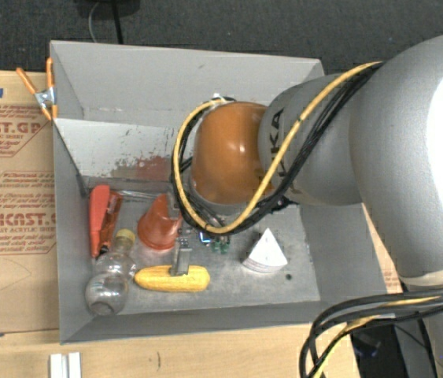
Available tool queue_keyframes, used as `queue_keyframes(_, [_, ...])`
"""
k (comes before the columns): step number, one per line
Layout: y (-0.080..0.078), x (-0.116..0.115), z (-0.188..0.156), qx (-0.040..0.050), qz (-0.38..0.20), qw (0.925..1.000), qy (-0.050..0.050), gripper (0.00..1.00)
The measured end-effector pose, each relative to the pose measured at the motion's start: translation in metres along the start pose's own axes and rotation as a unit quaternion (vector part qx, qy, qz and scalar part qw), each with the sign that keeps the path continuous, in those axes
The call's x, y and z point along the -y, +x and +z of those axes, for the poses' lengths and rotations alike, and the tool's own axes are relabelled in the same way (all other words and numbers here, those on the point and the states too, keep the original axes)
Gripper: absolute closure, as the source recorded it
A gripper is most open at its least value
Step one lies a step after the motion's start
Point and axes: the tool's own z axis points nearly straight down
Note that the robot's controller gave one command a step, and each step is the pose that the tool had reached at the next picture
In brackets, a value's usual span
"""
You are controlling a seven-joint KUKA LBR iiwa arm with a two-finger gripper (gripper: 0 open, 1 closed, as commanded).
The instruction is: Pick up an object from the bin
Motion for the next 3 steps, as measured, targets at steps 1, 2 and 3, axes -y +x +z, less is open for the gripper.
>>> queue_keyframes(1, [0.0229,0.0020,-0.0042,-0.0148,0.002,0.9999,0.003,1.00])
queue_keyframes(2, [0.0229,0.0020,-0.0042,-0.0149,0.001,0.9999,0.003,0.00])
queue_keyframes(3, [0.0229,0.0020,-0.0042,-0.0149,0.001,0.9999,0.003,0.00])
